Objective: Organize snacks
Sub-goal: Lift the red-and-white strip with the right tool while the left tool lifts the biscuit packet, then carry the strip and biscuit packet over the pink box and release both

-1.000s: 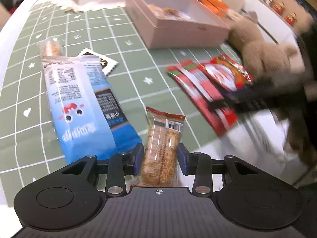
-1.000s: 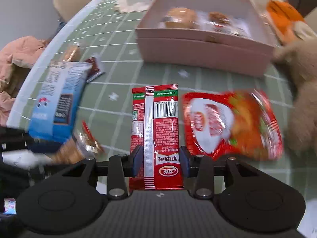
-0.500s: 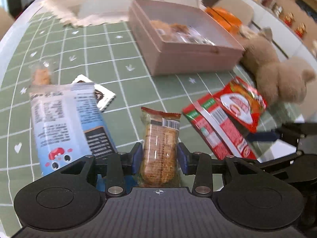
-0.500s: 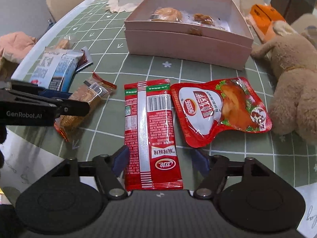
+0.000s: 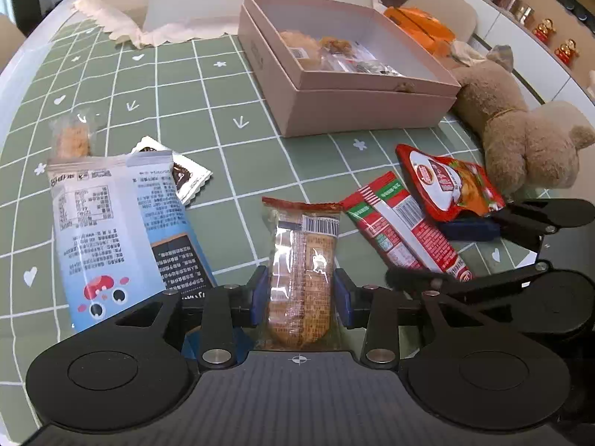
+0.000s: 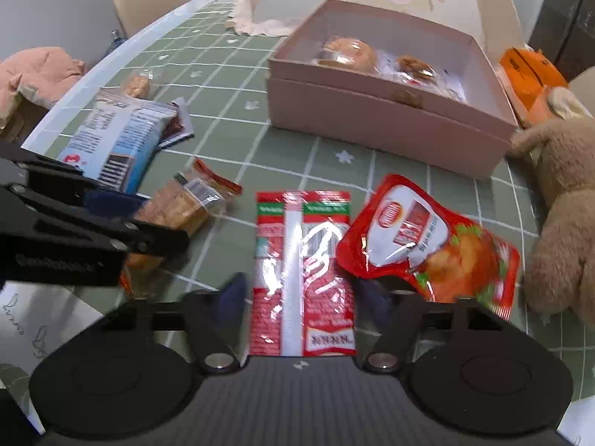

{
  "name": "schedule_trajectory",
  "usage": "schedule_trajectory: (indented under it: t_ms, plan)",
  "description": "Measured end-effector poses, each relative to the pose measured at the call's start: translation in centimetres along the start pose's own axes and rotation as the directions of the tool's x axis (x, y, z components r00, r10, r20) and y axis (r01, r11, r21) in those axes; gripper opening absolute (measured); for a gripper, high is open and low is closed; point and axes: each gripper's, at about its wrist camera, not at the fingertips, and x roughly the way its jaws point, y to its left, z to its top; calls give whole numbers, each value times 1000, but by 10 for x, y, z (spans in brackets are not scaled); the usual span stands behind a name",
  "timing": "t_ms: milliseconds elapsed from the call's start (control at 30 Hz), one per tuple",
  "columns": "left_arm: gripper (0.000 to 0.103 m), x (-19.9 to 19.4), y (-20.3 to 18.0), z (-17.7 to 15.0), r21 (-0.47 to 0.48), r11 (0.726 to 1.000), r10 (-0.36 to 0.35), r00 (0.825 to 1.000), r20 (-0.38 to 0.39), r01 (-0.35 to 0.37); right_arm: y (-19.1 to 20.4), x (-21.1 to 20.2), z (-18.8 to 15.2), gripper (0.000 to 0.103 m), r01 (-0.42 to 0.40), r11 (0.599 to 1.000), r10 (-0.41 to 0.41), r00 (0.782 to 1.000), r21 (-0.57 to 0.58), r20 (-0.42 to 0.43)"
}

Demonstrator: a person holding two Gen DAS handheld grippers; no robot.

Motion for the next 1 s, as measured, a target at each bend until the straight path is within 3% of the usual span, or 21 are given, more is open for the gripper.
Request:
schedule_trajectory:
  t_ms: [67, 300, 433, 633, 767, 833, 933, 1000]
  plan:
    - [42, 0, -2, 0, 1, 1000, 8, 1000, 1, -8, 2, -4, 2, 46, -18, 1000, 18, 1000, -8, -14]
    - [43, 0, -9, -4, 22, 999, 40, 999, 23, -41, -13, -44, 0, 45, -81, 995, 80, 997, 57, 9]
    - [44, 0, -7, -3, 5, 999, 37, 999, 22, -37, -34, -84, 12, 45, -107, 987, 95, 990, 119, 104]
    - [40, 1, -9, -3, 18, 999, 44, 999, 11, -44, -61, -130, 33, 45, -94, 980, 48, 967, 175, 249]
    - [40, -6, -12, -3, -7, 993, -115, 993, -14, 115, -73, -136, 37, 45, -37, 983, -12, 964, 178, 266]
    - [40, -18, -21, 1, 15, 989, -147, 989, 6, 147, -77, -135, 36, 45, -23, 981, -29, 966, 195, 258]
    - [40, -52, -29, 25, -3, 972, -232, 968, 97, 234, -87, -131, 33, 46, -8, 976, -46, 969, 218, 242]
    - [40, -80, -33, 52, -1, 966, -250, 943, 220, 257, -91, -131, 30, 46, -4, 974, -51, 971, 228, 235]
